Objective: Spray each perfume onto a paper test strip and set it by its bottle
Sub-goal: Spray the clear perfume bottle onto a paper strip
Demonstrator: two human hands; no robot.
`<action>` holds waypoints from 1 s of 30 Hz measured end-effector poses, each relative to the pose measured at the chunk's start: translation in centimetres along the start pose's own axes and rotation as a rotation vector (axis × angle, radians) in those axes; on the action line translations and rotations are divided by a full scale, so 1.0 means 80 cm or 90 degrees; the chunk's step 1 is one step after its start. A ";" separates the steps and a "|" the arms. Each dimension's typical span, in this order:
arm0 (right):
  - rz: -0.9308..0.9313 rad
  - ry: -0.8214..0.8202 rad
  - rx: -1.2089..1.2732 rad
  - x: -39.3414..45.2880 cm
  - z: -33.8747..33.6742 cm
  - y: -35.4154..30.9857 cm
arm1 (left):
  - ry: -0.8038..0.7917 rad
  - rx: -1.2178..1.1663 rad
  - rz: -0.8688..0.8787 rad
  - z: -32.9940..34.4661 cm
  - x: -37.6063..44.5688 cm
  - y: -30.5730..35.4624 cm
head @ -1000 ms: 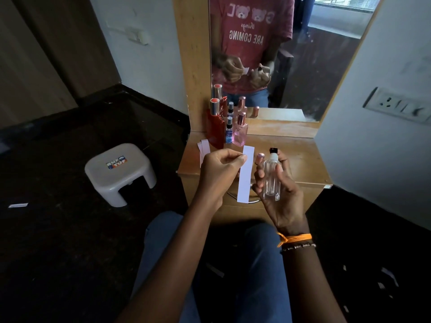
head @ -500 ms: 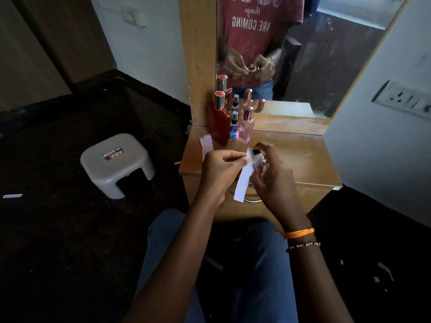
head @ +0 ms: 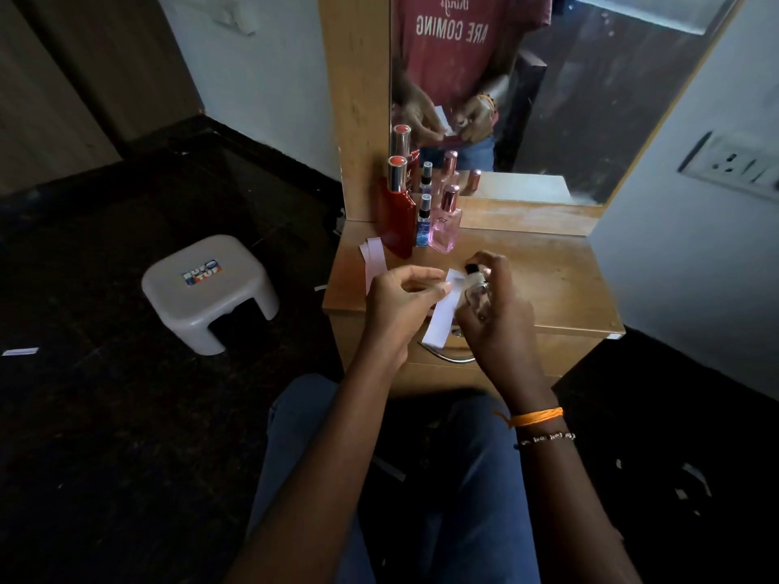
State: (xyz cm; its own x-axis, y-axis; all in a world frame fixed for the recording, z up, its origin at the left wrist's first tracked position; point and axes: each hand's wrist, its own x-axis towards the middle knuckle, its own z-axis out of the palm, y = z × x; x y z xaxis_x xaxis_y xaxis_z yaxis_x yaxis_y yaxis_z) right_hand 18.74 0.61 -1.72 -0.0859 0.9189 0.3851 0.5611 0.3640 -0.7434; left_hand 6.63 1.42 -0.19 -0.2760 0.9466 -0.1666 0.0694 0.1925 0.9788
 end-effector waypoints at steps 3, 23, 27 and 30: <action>0.030 0.012 -0.005 0.000 -0.003 0.008 | 0.041 0.057 0.020 0.009 0.019 -0.007; 0.035 0.005 0.017 -0.002 -0.003 0.038 | 0.112 0.365 0.185 0.055 0.069 -0.018; 0.032 0.014 0.036 -0.002 -0.005 0.038 | 0.083 0.341 0.237 0.052 0.072 -0.017; 0.063 0.036 0.048 -0.002 -0.008 0.043 | 0.027 0.332 0.286 0.057 0.065 -0.009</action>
State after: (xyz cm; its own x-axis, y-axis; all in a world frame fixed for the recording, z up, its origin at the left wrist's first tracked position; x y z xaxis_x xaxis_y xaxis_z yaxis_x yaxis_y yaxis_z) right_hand 21.20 1.60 -4.02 0.0152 0.9417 0.3360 0.5004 0.2838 -0.8180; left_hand 9.52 7.39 -2.30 -0.1493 0.9550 0.2564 0.6344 -0.1064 0.7656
